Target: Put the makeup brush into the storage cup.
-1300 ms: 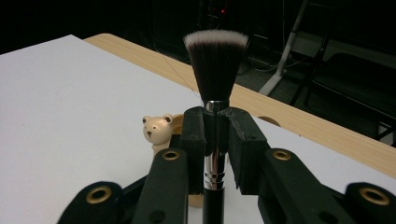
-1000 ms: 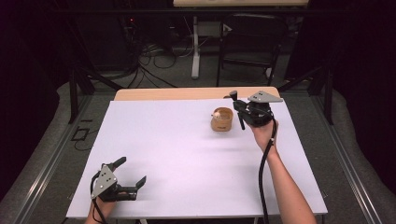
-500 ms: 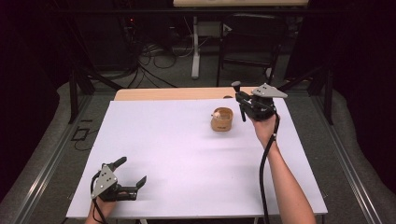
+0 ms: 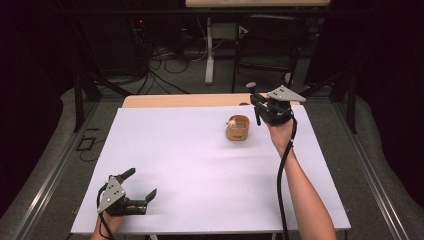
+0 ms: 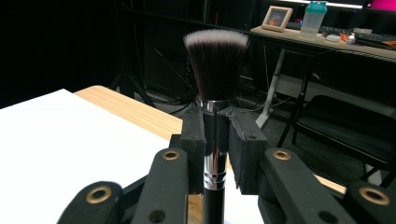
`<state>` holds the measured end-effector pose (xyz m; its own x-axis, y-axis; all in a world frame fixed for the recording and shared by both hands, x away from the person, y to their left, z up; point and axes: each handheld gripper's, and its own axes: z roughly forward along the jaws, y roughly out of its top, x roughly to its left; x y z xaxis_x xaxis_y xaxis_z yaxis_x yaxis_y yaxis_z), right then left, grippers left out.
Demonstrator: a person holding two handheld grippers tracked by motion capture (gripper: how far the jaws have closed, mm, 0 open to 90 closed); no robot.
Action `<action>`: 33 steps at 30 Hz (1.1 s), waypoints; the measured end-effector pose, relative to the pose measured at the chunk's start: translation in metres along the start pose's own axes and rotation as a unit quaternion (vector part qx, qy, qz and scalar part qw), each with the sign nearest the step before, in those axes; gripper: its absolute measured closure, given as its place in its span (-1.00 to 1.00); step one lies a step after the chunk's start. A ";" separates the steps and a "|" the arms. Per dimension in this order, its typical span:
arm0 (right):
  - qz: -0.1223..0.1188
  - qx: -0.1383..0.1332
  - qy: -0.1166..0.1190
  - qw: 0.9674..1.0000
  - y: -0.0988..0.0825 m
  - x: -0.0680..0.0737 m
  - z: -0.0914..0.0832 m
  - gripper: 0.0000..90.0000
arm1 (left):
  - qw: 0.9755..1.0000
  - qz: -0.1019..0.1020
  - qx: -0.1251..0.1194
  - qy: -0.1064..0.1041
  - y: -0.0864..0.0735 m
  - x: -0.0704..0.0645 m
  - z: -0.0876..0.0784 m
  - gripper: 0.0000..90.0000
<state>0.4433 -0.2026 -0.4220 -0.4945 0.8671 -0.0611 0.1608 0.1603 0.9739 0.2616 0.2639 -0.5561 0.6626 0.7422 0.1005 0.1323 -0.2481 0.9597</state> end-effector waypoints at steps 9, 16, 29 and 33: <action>-0.007 -0.004 0.013 1.000 -0.002 0.008 0.012 0.72 | 1.000 -0.001 -0.001 0.000 0.000 0.000 0.000 -1.00; -0.011 -0.008 0.018 1.000 -0.003 0.012 0.019 0.72 | 1.000 0.000 0.000 0.000 0.000 0.000 0.000 -1.00; -0.010 -0.014 0.027 0.999 -0.008 0.013 0.034 0.72 | 1.000 -0.002 -0.001 0.000 0.000 0.000 0.000 -1.00; -0.008 -0.015 0.029 0.999 -0.006 0.013 0.037 0.72 | 1.000 -0.001 -0.001 0.001 0.000 0.000 0.000 -1.00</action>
<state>0.4675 -0.1744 -0.4371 -0.5454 0.8357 -0.0642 0.1280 0.1587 0.9790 0.2617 0.2639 -0.5564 0.6610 0.7438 0.0989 0.1325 -0.2454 0.9603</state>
